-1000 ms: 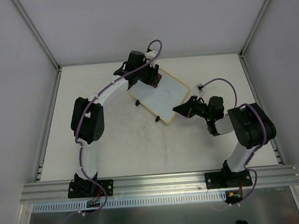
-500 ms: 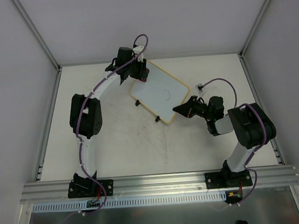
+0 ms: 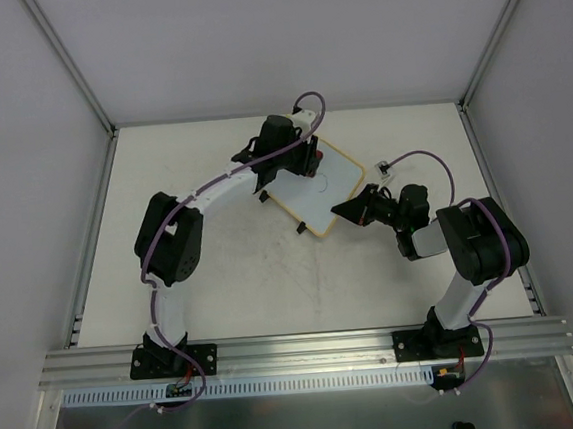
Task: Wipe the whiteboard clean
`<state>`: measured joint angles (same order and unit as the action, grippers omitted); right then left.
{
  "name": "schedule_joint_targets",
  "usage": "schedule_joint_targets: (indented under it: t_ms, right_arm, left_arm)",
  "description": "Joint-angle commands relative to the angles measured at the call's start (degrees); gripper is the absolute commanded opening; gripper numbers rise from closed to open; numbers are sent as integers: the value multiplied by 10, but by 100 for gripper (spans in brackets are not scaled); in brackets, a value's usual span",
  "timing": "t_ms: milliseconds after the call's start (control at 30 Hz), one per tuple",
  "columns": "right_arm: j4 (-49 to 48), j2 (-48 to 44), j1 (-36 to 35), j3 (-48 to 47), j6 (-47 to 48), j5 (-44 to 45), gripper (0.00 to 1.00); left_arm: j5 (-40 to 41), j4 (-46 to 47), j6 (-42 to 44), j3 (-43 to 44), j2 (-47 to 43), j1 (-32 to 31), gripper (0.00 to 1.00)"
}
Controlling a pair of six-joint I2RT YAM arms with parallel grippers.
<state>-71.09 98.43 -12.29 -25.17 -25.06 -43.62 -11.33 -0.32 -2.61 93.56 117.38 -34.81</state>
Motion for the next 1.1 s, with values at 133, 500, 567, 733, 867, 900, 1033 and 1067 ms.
schedule_joint_targets:
  t_ms: [133, 500, 567, 733, 867, 900, 1033, 1067]
  right_arm:
    - [-62, -16, -16, -18, 20, -63, 0]
    - [-67, -15, -16, -19, 15, -65, 0]
    - [-67, -15, -16, -19, 15, -63, 0]
    - [-67, -14, -15, -20, 14, -65, 0]
    - [-67, -15, -15, -20, 14, -64, 0]
    - [-67, -14, -15, -20, 15, -65, 0]
    - [-67, -14, -14, -21, 14, -65, 0]
    - [-67, -14, -14, -22, 13, -65, 0]
  left_arm:
    - [25, 128, -60, -127, -29, -65, 0]
    - [37, 211, -96, -250, -40, -105, 0]
    - [39, 221, -96, -268, -44, -109, 0]
    - [53, 227, -101, -319, -58, -112, 0]
    - [49, 222, -105, -347, -71, -112, 0]
    - [53, 221, -109, -361, -79, -112, 0]
    - [86, 211, -123, -398, -100, -112, 0]
    - [92, 211, -127, -404, -104, -112, 0]
